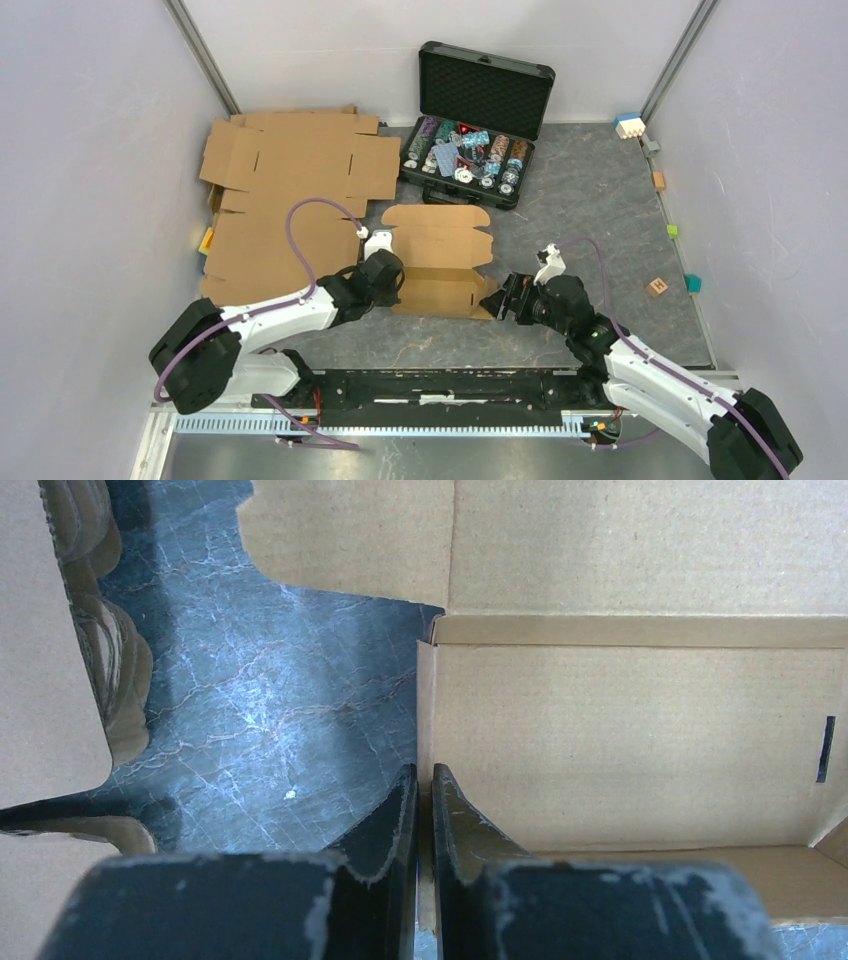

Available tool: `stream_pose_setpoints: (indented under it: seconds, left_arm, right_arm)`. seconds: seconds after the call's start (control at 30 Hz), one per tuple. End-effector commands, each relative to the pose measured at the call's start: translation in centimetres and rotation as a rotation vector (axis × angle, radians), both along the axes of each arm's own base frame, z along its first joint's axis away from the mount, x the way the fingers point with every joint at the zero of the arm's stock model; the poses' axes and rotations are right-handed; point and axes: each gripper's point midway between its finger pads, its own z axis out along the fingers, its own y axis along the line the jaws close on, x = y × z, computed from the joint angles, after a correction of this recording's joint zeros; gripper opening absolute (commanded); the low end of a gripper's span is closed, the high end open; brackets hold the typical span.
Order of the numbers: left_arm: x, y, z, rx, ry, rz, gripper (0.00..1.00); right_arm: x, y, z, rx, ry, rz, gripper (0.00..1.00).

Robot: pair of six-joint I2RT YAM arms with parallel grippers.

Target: Fold the paper box

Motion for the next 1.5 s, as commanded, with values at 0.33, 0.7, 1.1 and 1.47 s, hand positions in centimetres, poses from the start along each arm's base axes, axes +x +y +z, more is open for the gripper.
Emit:
stream_pose_setpoints:
  seconds: [0.33,0.7,1.1,1.47]
  left_arm:
    - [0.2,-0.7,0.9,-0.091,-0.019,0.018,0.04]
    - [0.3,-1.2,1.1,-0.106,-0.023,-0.001,0.03]
    - [0.4,-1.5,1.1,-0.099,-0.02,-0.014,0.04]
    - [0.4,-1.3,0.8,-0.05,-0.011,-0.037,0.02]
  right_arm:
    - [0.7,2.8,3.6,0.184,-0.029,0.05,0.98]
    - [1.3,1.6,1.7,0.133,-0.002,-0.033,0.98]
    - [1.4,1.8,2.3,0.157,-0.049,-0.014,0.98]
    - [0.7,4.4,5.9,0.297,-0.11,0.124,0.99]
